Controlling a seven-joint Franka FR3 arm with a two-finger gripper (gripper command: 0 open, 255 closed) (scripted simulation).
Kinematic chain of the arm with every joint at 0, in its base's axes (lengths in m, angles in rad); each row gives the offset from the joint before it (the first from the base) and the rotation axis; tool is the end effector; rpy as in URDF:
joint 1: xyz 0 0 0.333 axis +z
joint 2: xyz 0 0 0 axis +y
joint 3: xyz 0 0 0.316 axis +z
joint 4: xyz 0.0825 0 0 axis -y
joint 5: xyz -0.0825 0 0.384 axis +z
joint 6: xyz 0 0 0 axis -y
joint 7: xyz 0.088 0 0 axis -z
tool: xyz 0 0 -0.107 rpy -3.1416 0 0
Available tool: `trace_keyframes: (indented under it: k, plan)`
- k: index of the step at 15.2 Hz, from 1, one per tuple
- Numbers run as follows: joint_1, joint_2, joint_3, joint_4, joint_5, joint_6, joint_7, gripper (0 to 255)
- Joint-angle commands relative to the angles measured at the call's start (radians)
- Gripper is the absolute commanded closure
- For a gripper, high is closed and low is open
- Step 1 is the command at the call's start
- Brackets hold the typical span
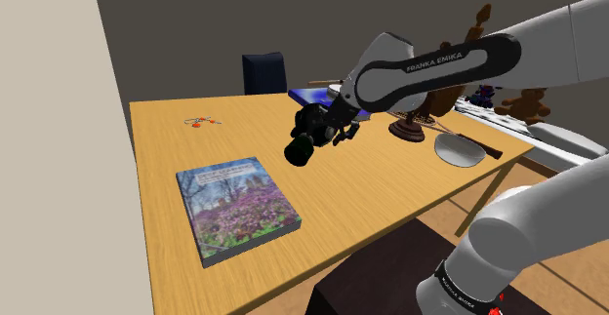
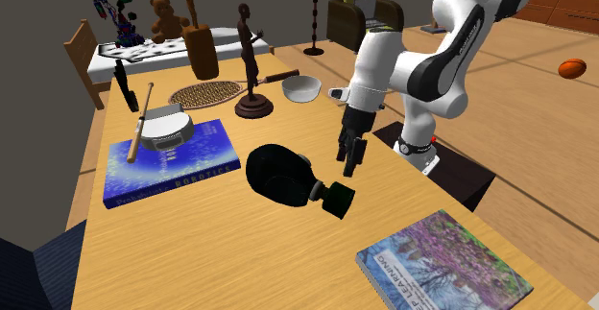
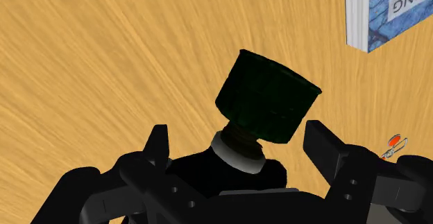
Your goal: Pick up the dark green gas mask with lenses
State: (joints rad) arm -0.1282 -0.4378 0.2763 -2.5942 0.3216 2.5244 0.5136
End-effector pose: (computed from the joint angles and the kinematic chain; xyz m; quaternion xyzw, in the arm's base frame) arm 0.4239 0.0614 0.4355 -0.9384 0.2895 -0.1526 0.1110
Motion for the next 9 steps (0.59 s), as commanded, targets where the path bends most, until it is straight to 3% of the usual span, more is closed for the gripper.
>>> trace_keyframes:
  k: [1, 5, 9]
  plan:
    - [-0.035, 0.069, 0.047, 0.013, -0.015, 0.122, 0.09, 0]
    - [-0.151, 0.196, 0.151, 0.063, -0.128, 0.301, 0.302, 0]
    - [-0.162, 0.238, 0.165, 0.04, -0.145, 0.364, 0.314, 0]
